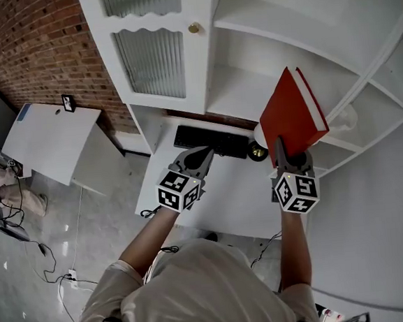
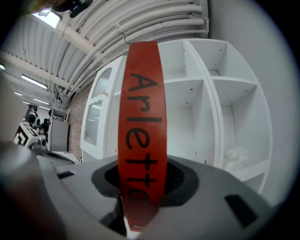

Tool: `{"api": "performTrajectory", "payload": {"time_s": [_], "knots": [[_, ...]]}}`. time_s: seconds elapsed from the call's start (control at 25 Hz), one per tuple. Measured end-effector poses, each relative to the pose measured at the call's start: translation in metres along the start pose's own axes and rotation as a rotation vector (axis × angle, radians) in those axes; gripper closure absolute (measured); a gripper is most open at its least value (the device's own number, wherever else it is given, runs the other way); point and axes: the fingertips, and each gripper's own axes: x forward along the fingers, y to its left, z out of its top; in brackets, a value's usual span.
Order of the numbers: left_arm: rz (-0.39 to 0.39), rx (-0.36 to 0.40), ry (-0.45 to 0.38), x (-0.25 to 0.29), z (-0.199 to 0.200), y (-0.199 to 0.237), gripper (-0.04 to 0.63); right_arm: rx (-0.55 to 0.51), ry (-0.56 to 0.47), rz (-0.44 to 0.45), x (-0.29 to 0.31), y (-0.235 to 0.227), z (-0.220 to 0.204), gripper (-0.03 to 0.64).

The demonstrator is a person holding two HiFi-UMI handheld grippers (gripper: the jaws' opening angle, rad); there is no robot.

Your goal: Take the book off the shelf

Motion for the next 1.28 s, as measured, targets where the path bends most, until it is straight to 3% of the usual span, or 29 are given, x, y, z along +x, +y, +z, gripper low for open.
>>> {"api": "performTrajectory", "payload": {"time_s": [0.2,0.76,1.28], "knots": [[0.0,-0.012,-0.001,-0.03,-0.003,0.012,0.601,0.013,0.004,0.015,-0.029,0.03,-0.01,0.46],[-0.013,0.003,0.013,-0.11,-0.033,0.025,0.601,0.059,0.114,-0.059,-0.081,0.089,-0.072,0.46],[-0.056,-0.002,0.051,-0.124,-0.063,-0.002,0.601,0.071,0.184,-0.093,-0.13,0.104,-0.113,0.46]]}}
